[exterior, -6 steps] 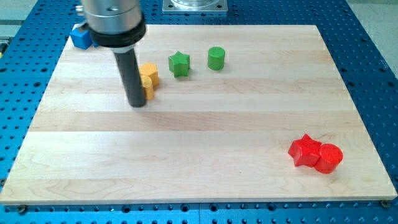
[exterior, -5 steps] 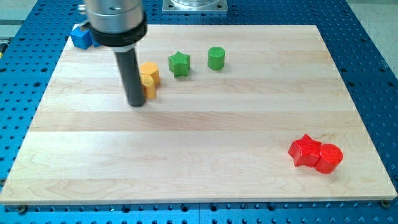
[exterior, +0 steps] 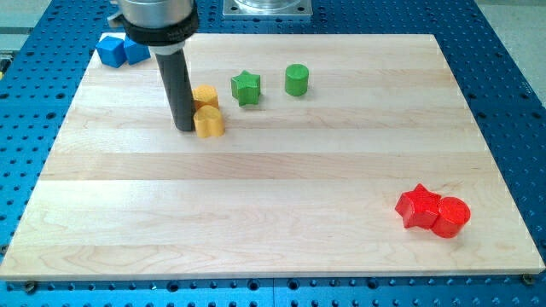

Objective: Move the yellow blocks diagonally bottom right to the blue triangle

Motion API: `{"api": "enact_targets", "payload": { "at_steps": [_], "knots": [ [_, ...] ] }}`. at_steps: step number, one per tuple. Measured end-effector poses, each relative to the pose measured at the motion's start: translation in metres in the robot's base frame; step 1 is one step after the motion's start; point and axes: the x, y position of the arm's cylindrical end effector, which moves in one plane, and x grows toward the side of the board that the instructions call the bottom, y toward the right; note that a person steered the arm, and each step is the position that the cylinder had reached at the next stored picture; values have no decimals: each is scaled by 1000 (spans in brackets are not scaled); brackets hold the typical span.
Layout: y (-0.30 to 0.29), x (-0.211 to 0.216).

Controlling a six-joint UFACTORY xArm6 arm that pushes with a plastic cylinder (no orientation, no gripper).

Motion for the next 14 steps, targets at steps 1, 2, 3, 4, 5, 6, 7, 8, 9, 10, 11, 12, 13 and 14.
{"api": "enact_targets", "payload": {
  "at_steps": [1,2,3,4,5,6,7,8,9,10,11,12,13,14],
  "knots": [
    [-1,49],
    [43,73],
    [139,29],
    [156,-16],
    [157,-24],
    [134,-27],
    [89,-32],
    [85,-47],
    [85,-61],
    [75,-46],
    [43,-29],
    [24,-29],
    [33,-28],
    [55,-28]
  ]
}}
